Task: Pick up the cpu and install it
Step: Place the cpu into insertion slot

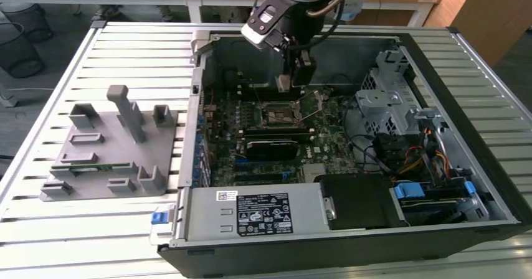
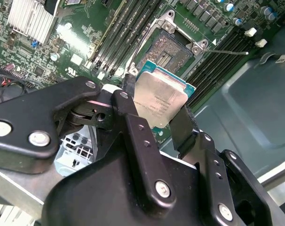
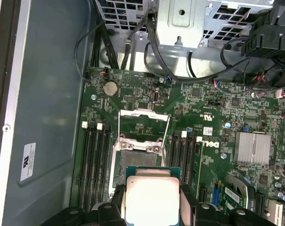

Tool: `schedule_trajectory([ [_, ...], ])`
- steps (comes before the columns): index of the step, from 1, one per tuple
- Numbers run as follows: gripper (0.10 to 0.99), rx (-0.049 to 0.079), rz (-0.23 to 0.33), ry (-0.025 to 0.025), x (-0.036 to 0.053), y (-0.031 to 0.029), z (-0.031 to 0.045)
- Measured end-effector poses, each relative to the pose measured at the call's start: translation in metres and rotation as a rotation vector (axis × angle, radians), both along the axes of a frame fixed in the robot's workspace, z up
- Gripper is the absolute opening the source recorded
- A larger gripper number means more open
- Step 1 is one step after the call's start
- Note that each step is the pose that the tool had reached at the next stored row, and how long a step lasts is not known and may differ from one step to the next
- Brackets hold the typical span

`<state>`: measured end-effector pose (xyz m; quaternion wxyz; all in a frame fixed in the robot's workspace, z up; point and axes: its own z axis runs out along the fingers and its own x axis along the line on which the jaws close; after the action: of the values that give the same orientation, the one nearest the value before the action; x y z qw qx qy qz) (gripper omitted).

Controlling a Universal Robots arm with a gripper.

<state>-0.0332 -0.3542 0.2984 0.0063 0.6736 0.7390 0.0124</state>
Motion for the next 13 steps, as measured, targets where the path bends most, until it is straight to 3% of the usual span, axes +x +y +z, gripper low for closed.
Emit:
schedule_trajectory([
  [7, 0.541, 0.000, -0.008, -0.0019, 0.0000, 0.0000, -0.0072],
  [13, 0.541, 0.000, -0.012, -0.0013, 0.0000, 0.0000, -0.0090],
])
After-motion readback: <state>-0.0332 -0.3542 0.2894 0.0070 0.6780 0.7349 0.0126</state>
